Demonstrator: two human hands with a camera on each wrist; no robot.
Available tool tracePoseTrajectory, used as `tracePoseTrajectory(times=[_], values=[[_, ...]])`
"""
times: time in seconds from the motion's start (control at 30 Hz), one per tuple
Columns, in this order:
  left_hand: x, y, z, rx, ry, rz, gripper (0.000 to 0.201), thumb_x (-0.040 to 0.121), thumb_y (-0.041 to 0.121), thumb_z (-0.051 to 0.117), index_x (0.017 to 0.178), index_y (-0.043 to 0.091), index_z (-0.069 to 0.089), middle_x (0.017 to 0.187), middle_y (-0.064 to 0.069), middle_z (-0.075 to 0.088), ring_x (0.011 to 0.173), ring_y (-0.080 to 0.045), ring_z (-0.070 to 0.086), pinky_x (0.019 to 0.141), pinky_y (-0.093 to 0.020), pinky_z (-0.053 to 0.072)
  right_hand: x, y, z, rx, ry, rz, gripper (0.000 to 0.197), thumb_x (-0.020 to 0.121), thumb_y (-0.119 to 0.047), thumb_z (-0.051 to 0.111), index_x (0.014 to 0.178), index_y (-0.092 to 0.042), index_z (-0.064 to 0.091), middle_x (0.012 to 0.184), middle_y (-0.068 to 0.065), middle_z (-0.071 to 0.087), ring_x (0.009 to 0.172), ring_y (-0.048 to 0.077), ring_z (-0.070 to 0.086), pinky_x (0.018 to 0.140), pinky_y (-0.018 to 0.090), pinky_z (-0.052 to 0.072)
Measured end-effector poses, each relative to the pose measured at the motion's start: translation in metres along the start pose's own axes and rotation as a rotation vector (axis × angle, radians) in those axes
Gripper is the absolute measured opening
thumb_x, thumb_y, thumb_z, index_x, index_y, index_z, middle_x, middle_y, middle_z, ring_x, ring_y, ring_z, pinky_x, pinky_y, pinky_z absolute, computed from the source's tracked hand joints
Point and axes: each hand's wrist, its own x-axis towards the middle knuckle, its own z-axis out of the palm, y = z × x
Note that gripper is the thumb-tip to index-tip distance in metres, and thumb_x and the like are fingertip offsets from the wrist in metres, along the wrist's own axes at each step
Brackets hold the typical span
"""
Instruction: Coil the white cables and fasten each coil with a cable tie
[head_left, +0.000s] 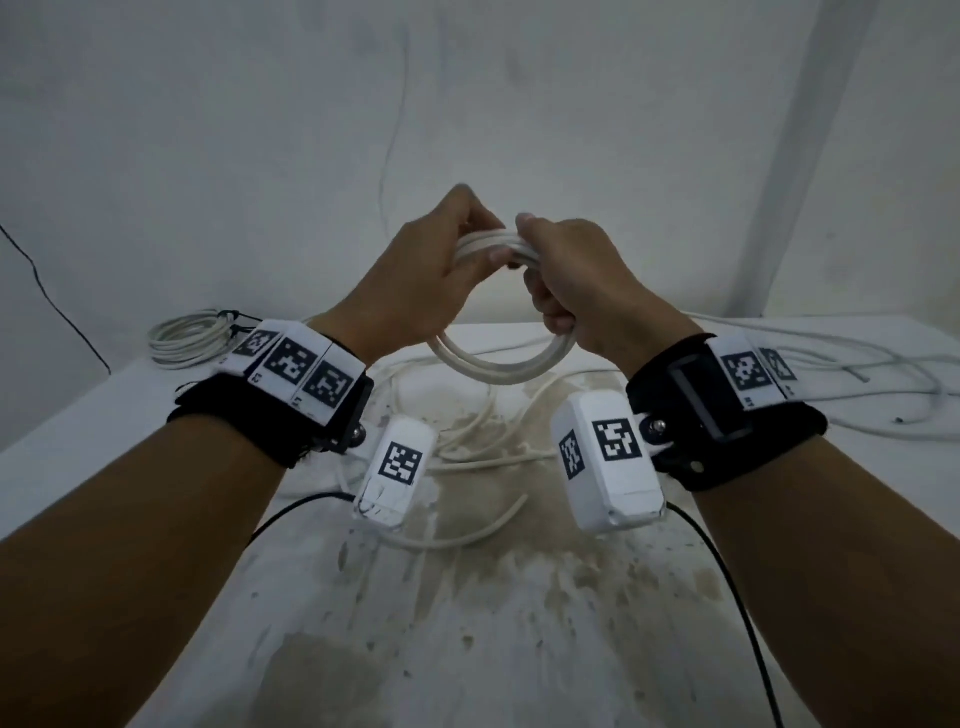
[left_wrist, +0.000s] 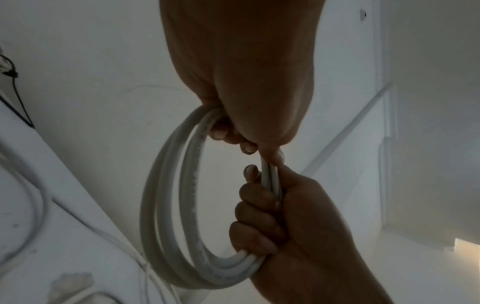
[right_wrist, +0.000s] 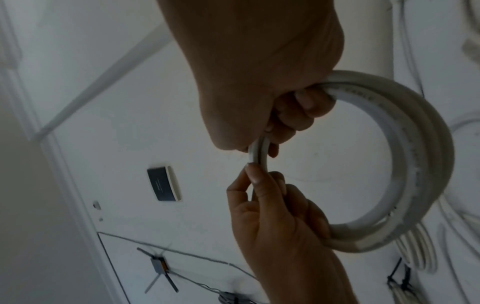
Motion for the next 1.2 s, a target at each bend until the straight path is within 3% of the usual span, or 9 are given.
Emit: tracePoseTrajectory(times=[0.13, 0.23, 0.3, 0.43, 0.6, 0.67, 0.8, 1.0, 1.2], values=[[0.013, -0.015, 0.014, -0.123, 0.142, -0.031, 0.014, 0.097, 0.027, 0.059, 0.099, 0.014, 0.056, 0.075, 0.012, 0.063, 0.062, 0.0, 0.053, 0.061, -0.019, 0.041, 0.013, 0.01, 0.002, 0.091, 0.052, -0.021, 0.045, 0.103, -0.041, 0.044, 0.076, -0.011, 0.064, 0.05, -0.003, 0.045, 0.039, 0.01, 0.035, 0.042, 0.021, 0.028], [0.017, -0.023, 0.028, -0.271, 0.245, -0.118, 0.01, 0.098, 0.022, 0.059, 0.096, 0.013, 0.057, 0.065, 0.017, 0.065, 0.055, 0.002, 0.054, 0.055, -0.016, 0.038, 0.02, 0.016, -0.002, 0.117, 0.05, -0.019, 0.046, 0.102, -0.045, 0.046, 0.081, -0.012, 0.071, 0.054, -0.001, 0.051, 0.042, 0.013, 0.042, 0.044, 0.021, 0.034], [0.018, -0.023, 0.036, -0.29, 0.273, -0.147, 0.009, 0.098, 0.024, 0.058, 0.092, 0.018, 0.057, 0.064, 0.02, 0.066, 0.054, 0.002, 0.053, 0.054, -0.017, 0.037, 0.023, 0.02, -0.004, 0.113, 0.055, -0.016, 0.044, 0.102, -0.044, 0.046, 0.081, -0.013, 0.07, 0.051, -0.003, 0.046, 0.04, 0.012, 0.036, 0.043, 0.022, 0.03], [0.017, -0.016, 0.038, -0.212, 0.246, -0.155, 0.011, 0.099, 0.028, 0.057, 0.095, 0.019, 0.057, 0.066, 0.022, 0.066, 0.052, -0.001, 0.049, 0.05, -0.018, 0.039, 0.027, 0.024, -0.008, 0.071, 0.047, -0.04, 0.043, 0.102, -0.037, 0.046, 0.078, -0.01, 0.071, 0.051, -0.002, 0.037, 0.04, 0.011, 0.028, 0.042, 0.022, 0.023], [0.013, -0.014, 0.039, -0.264, 0.094, -0.146, 0.014, 0.101, 0.027, 0.054, 0.105, 0.014, 0.057, 0.074, 0.006, 0.066, 0.052, -0.006, 0.049, 0.049, -0.024, 0.04, 0.025, 0.023, -0.018, -0.027, 0.039, -0.077, 0.036, 0.097, -0.03, 0.052, 0.077, -0.007, 0.07, 0.052, 0.0, 0.034, 0.042, 0.012, 0.025, 0.043, 0.026, 0.02], [0.011, -0.015, 0.042, -0.287, 0.136, -0.133, 0.011, 0.1, 0.026, 0.056, 0.101, 0.015, 0.059, 0.072, 0.0, 0.065, 0.051, -0.005, 0.047, 0.05, -0.022, 0.036, 0.023, 0.022, -0.017, -0.053, 0.026, -0.088, 0.038, 0.098, -0.031, 0.051, 0.072, -0.01, 0.068, 0.051, -0.001, 0.036, 0.041, 0.012, 0.026, 0.043, 0.026, 0.02], [0.005, -0.022, 0.042, -0.368, 0.226, -0.176, 0.008, 0.099, 0.021, 0.058, 0.091, 0.02, 0.059, 0.065, 0.012, 0.062, 0.051, -0.001, 0.052, 0.049, -0.01, 0.037, 0.021, 0.023, -0.009, -0.075, -0.011, -0.103, 0.04, 0.101, -0.036, 0.048, 0.071, -0.014, 0.062, 0.051, -0.002, 0.04, 0.037, 0.009, 0.03, 0.042, 0.024, 0.024], [0.003, -0.027, 0.041, -0.309, 0.21, -0.21, 0.01, 0.1, 0.03, 0.056, 0.093, 0.025, 0.062, 0.064, 0.001, 0.057, 0.051, -0.014, 0.045, 0.047, -0.028, 0.037, 0.025, 0.03, -0.005, -0.044, -0.009, -0.11, 0.035, 0.105, -0.031, 0.039, 0.079, -0.012, 0.051, 0.062, 0.003, 0.041, 0.045, 0.012, 0.032, 0.044, 0.025, 0.026], [0.006, -0.029, 0.039, -0.316, 0.304, -0.202, 0.008, 0.096, 0.028, 0.06, 0.089, 0.026, 0.064, 0.061, 0.014, 0.06, 0.053, -0.003, 0.051, 0.051, -0.016, 0.037, 0.023, 0.03, 0.0, 0.033, -0.005, -0.113, 0.033, 0.105, -0.03, 0.039, 0.085, -0.009, 0.055, 0.062, 0.005, 0.046, 0.048, 0.013, 0.036, 0.045, 0.025, 0.029]])
